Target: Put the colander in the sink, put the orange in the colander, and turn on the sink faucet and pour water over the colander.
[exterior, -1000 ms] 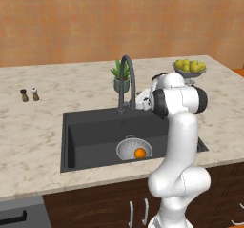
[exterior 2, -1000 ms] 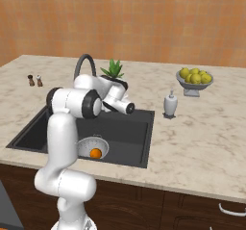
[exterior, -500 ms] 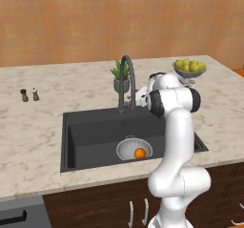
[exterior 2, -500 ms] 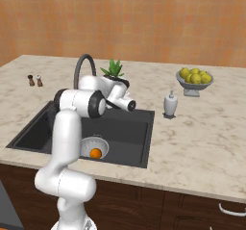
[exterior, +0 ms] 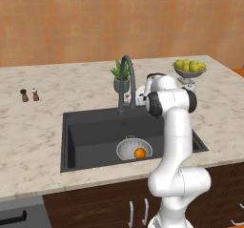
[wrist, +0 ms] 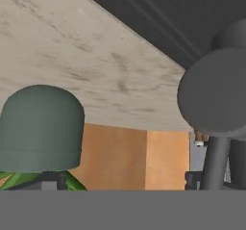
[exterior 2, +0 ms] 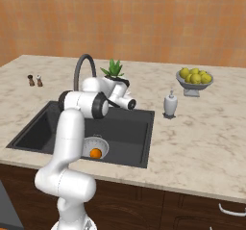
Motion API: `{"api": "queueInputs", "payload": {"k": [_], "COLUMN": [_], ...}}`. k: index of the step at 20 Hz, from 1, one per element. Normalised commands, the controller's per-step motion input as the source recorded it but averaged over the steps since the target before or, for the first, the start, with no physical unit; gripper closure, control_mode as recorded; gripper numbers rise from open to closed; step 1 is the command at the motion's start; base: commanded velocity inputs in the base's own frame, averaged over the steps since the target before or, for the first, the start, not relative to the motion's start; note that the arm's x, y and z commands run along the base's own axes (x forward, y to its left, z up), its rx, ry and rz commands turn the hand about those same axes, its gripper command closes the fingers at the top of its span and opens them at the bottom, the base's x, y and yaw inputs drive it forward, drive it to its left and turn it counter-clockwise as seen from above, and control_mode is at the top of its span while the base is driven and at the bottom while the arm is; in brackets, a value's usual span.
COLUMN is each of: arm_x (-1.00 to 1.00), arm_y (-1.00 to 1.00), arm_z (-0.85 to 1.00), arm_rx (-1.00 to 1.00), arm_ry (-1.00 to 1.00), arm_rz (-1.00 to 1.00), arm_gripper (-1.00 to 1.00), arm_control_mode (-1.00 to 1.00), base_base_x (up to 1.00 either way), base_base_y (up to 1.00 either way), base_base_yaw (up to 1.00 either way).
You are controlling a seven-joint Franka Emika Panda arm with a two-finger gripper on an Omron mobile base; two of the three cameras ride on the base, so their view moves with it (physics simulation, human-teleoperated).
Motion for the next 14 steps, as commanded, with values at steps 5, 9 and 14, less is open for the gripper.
{"api": "queueInputs", "payload": {"k": [5,9,14], "arm_x": [0.26,0.16,0.15], "arm_y": [-0.07,-0.55,-0.92], "arm_z": [-0.14,-0.25,-0.42], "arm_rx": [0.0,0.02,0.0], "arm_ry": [0.0,-0.01,-0.05], "arm_rz": [-0.03,-0.06,-0.14], "arm_gripper": [1.0,1.0,1.0], "arm_control_mode": [-1.0,-1.0,-1.0], "base_base_x": [0.0,0.0,0.0], "base_base_y": [0.0,0.0,0.0], "base_base_yaw": [0.0,0.0,0.0]}}
